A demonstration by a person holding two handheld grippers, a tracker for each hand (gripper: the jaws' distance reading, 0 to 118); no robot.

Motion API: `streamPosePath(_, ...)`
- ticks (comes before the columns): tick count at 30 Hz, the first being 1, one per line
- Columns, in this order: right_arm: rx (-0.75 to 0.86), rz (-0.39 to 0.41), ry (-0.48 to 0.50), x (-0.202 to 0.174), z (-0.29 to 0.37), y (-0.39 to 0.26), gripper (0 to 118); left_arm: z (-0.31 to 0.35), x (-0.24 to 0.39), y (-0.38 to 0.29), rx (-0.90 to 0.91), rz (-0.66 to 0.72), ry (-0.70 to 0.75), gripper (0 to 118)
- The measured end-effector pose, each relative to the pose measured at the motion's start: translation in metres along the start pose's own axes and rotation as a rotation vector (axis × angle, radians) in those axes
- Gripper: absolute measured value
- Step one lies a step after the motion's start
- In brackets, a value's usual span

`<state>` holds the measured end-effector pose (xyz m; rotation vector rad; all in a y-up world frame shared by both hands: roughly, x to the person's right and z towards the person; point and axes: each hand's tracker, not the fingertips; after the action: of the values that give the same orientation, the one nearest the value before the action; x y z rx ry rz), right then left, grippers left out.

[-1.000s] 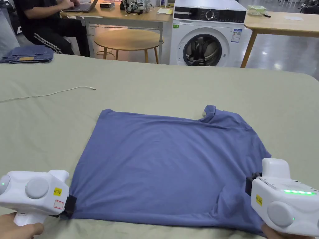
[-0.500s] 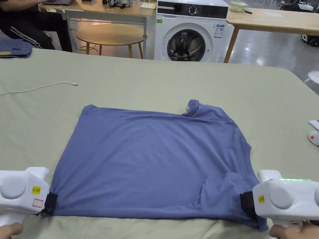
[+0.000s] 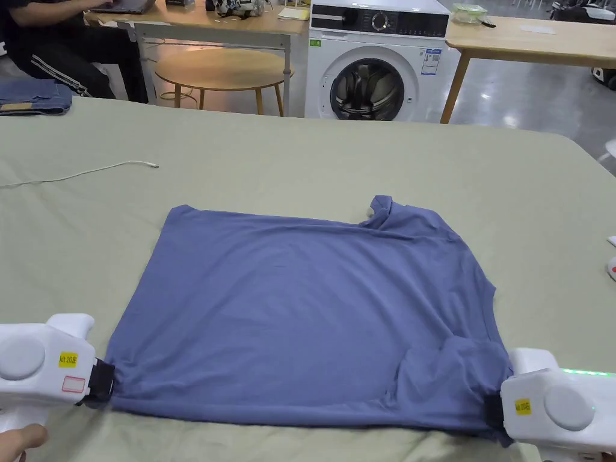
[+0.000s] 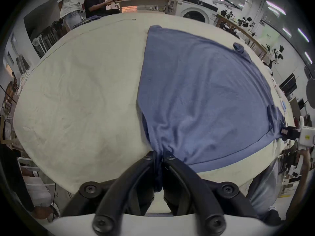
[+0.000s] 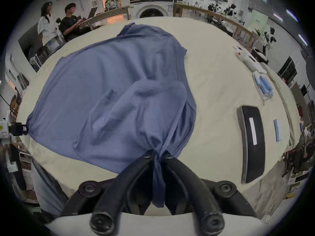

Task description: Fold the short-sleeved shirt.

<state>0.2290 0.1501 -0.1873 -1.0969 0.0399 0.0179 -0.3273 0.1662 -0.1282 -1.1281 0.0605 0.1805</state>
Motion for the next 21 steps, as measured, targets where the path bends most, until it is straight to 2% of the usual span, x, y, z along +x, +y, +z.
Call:
streamPosePath(11, 0.158, -0.029, 0.023, -0.006, 0.040, 0.077, 5, 0.031, -0.002, 0.085, 0.183, 0.043, -0.055, 2)
streamPosePath(21, 0.113, -0.043, 0.017, -0.014, -0.021, 0.158, 5, -0.020, -0.004, 0.157, 0.205, 0.077, -0.061, 2)
